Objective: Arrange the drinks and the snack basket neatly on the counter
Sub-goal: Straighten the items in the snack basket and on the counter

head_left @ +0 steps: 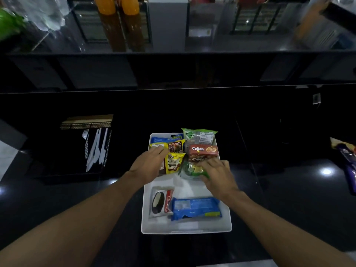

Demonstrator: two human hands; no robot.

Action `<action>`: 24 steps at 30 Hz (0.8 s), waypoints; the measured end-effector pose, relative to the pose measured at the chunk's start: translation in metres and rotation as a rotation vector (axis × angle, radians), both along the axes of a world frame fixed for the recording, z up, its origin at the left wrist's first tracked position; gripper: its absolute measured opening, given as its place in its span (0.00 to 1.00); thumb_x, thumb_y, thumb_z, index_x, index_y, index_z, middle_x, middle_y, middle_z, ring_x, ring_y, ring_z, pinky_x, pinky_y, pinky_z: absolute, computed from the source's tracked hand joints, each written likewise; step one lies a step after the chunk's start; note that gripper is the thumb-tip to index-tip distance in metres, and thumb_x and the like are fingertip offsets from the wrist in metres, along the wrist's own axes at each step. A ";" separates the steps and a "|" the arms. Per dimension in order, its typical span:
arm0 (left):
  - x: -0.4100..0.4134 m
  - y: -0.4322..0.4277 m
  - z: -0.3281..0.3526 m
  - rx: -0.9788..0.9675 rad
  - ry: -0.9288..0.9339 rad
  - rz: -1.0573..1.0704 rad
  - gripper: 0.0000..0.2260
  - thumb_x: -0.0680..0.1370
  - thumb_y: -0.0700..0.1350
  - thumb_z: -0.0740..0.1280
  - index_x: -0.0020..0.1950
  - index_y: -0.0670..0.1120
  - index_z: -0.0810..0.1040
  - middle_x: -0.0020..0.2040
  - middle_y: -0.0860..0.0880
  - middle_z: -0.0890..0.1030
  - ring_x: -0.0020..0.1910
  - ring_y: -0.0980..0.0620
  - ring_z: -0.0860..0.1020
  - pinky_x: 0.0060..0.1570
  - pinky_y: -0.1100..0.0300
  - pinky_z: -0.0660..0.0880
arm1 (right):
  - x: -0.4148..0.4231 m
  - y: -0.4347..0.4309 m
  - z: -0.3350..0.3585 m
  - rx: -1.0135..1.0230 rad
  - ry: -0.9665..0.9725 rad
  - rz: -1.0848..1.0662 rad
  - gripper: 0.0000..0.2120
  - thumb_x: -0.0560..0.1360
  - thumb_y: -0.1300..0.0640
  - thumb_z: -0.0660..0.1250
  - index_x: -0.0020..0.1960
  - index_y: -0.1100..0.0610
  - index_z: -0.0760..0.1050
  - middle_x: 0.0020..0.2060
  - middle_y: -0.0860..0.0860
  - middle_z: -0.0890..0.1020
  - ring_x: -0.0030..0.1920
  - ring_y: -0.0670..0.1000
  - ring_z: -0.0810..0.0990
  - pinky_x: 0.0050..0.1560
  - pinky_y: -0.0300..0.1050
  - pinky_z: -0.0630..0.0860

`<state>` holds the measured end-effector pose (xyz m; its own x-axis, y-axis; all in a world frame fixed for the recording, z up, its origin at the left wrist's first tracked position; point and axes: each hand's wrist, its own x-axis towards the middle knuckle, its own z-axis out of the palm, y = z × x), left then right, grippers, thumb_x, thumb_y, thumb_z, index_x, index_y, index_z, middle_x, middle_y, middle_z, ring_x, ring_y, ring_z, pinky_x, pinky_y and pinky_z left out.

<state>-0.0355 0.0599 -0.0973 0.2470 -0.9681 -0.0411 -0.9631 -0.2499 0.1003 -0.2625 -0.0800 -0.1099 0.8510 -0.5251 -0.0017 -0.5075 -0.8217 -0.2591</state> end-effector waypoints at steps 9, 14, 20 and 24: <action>-0.003 -0.004 0.000 0.036 -0.084 0.014 0.29 0.77 0.41 0.68 0.76 0.50 0.63 0.69 0.49 0.71 0.65 0.48 0.71 0.60 0.55 0.70 | 0.002 -0.007 -0.005 0.029 -0.033 0.002 0.21 0.79 0.53 0.66 0.72 0.47 0.74 0.66 0.46 0.75 0.71 0.49 0.67 0.70 0.45 0.56; -0.005 0.000 -0.001 -0.006 -0.055 -0.002 0.31 0.78 0.43 0.67 0.79 0.50 0.59 0.70 0.48 0.69 0.66 0.49 0.70 0.59 0.56 0.71 | -0.003 -0.007 -0.007 0.044 -0.027 0.029 0.24 0.78 0.49 0.67 0.73 0.48 0.71 0.66 0.46 0.75 0.70 0.49 0.67 0.68 0.44 0.54; -0.002 0.004 -0.002 0.008 -0.095 -0.018 0.33 0.79 0.48 0.64 0.81 0.53 0.54 0.69 0.49 0.68 0.65 0.50 0.69 0.59 0.57 0.69 | -0.007 -0.008 -0.006 0.027 -0.018 0.025 0.24 0.79 0.47 0.66 0.74 0.47 0.70 0.67 0.44 0.74 0.70 0.47 0.66 0.64 0.46 0.55; -0.004 0.005 0.000 0.002 -0.077 -0.019 0.33 0.75 0.46 0.69 0.79 0.51 0.60 0.68 0.48 0.70 0.65 0.49 0.71 0.57 0.56 0.72 | -0.007 -0.005 -0.003 0.028 -0.015 0.029 0.24 0.79 0.46 0.67 0.73 0.47 0.70 0.67 0.44 0.74 0.69 0.47 0.66 0.60 0.45 0.55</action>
